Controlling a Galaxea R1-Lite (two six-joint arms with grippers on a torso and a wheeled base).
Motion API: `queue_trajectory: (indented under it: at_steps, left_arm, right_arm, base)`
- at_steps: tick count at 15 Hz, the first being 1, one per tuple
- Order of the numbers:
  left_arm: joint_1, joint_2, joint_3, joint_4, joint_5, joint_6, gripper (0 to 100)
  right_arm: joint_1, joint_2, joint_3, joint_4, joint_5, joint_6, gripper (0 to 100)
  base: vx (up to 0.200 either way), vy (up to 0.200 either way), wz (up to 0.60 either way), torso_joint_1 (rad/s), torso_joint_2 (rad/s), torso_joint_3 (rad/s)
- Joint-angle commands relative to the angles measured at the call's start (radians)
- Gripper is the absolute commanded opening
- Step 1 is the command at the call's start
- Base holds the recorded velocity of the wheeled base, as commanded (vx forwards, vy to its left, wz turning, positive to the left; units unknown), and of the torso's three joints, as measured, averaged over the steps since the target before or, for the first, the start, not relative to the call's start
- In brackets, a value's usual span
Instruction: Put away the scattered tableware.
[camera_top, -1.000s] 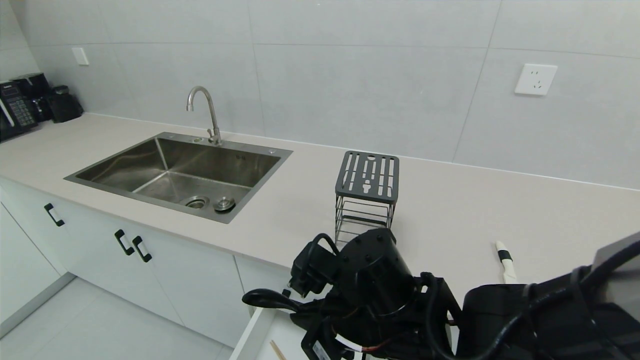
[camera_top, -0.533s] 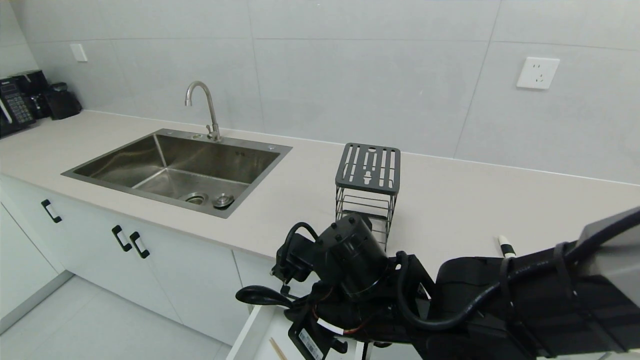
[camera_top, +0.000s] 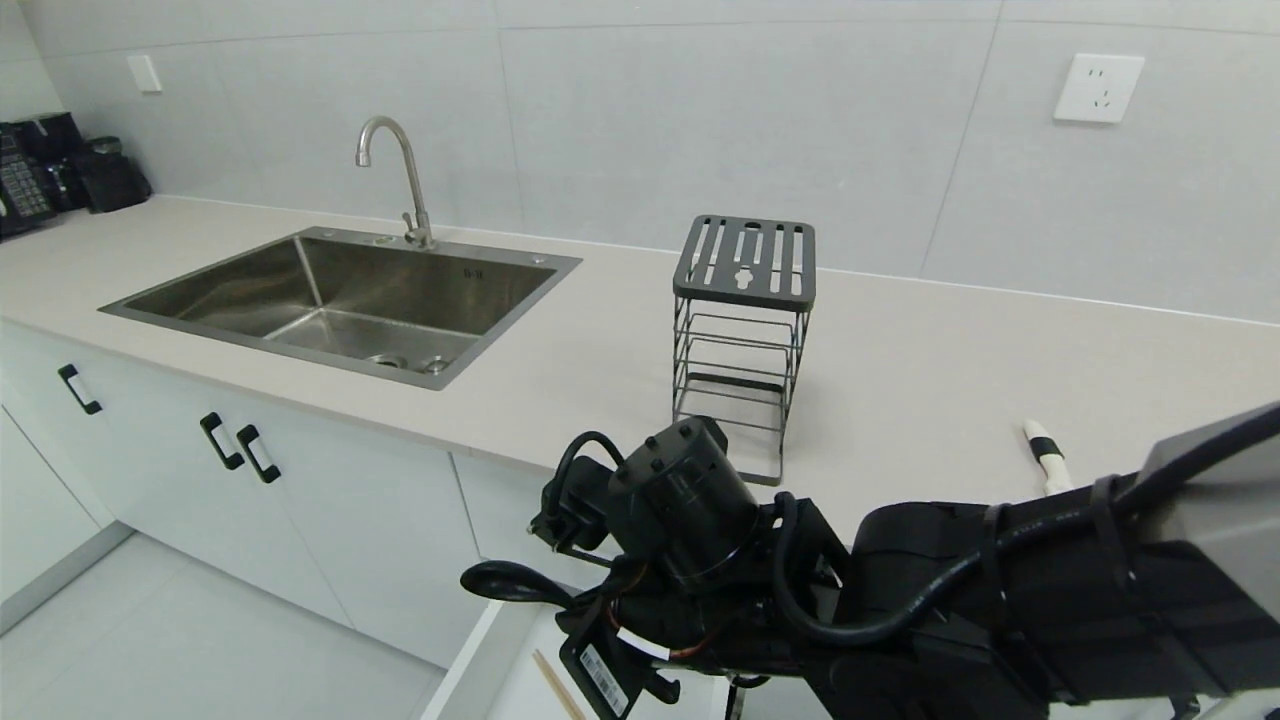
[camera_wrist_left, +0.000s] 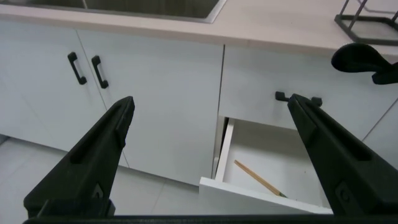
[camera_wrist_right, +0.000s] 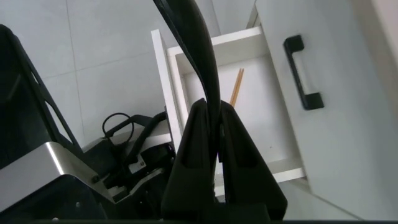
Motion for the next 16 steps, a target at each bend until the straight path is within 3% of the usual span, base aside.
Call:
queue_trajectory:
  at_steps: [1,16]
  left_arm:
    - [0.0,0.001,0.0,0.0,0.0,0.0,100]
    - [0.0,0.001,0.0,0.0,0.0,0.0,100]
  right_arm:
    - [0.005,0.002,0.008,-0.001,0.0,0.008,0]
    - [-0.005,0.038,-0.044,-0.002,-0.024,-0.001,0]
  base:
    - [0.0,0.0,0.0,-0.266,0.51,0.246]
    - [0.0,0.0,0.0,-0.255,0.46,0.207]
